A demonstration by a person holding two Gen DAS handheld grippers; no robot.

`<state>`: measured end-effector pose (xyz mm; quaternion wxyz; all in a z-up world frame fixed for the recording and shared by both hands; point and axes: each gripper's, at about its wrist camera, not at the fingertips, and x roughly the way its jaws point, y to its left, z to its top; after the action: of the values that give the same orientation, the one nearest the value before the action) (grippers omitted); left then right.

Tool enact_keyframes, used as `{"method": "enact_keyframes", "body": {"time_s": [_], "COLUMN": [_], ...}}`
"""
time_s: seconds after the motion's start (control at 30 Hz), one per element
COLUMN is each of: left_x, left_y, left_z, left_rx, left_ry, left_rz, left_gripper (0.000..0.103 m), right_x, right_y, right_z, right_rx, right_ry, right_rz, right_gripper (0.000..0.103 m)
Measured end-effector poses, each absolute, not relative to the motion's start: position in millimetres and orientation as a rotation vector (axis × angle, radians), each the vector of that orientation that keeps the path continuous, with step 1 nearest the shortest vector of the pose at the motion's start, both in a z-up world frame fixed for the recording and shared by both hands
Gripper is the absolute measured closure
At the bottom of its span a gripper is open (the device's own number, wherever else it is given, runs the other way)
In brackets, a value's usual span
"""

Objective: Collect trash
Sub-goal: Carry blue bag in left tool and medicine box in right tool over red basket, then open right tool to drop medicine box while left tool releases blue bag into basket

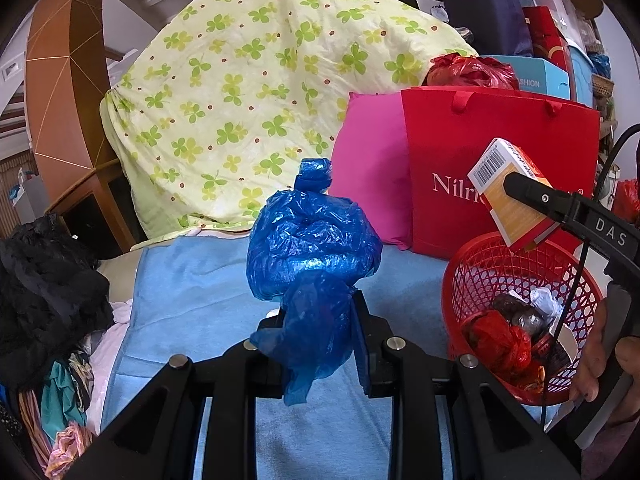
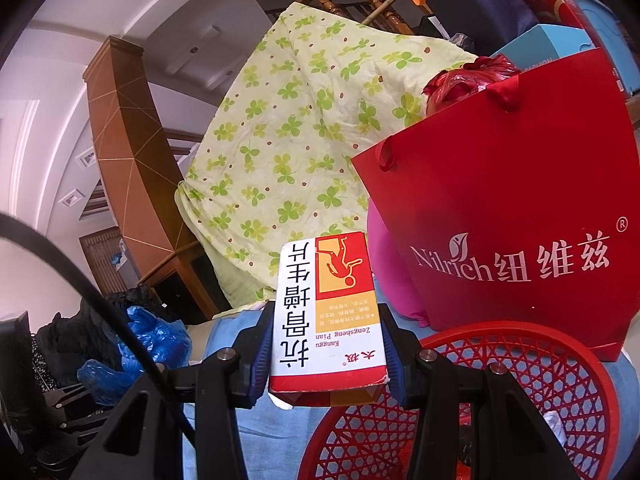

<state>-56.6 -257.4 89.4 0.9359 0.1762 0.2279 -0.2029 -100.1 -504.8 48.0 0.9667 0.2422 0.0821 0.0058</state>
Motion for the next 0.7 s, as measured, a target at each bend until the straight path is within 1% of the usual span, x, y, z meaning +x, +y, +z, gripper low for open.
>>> {"method": "enact_keyframes", "body": {"time_s": [0.7], "left_x": [-52.0], "left_y": [-269.7], "left_z": [81.9], "left_rx": [0.373], "left_ry": [0.486], "left_rz": [-0.433], "left_gripper": [0.075], "right_x": [-102.5], "right_y": [-506.3], "right_z": [49.2], "right_rx": [0.507], "right_ry": [0.165], "right_rz": [-0.006], "right_gripper": [0.053]}}
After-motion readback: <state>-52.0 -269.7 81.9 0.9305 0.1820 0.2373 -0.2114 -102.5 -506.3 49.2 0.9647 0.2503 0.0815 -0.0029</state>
